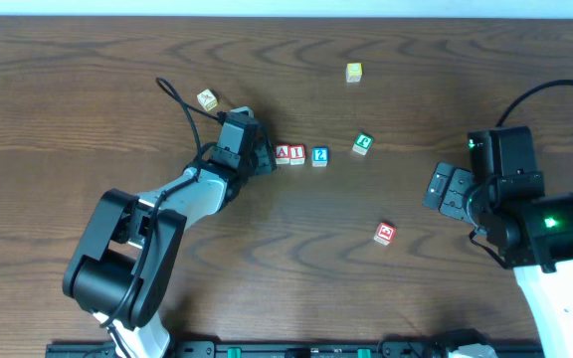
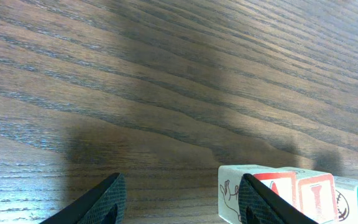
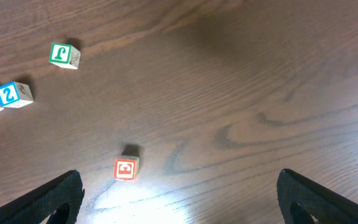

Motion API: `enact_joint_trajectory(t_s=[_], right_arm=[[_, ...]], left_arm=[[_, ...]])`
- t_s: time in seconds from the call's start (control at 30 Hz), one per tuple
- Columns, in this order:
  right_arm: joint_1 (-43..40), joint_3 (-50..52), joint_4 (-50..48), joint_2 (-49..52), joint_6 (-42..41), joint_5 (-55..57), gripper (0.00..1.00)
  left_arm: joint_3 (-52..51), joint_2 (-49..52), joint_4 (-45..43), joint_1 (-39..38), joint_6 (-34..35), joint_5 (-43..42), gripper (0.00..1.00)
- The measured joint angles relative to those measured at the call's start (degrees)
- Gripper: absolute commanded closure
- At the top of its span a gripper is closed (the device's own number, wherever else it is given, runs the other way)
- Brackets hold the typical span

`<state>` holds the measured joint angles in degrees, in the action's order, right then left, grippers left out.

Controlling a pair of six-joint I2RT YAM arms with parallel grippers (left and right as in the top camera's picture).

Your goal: Spell out Ai2

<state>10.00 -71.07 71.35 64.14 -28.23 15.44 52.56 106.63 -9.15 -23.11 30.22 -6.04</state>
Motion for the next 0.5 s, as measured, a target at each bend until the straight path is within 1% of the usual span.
enact_joint_trajectory(t_s=[0.5], right_arm=[[0.02, 0.0, 0.02, 0.0, 0.02, 0.0, 0.01]], left_arm=[[0.0, 0.0, -0.02, -0.44, -0.04, 0.52, 0.39]])
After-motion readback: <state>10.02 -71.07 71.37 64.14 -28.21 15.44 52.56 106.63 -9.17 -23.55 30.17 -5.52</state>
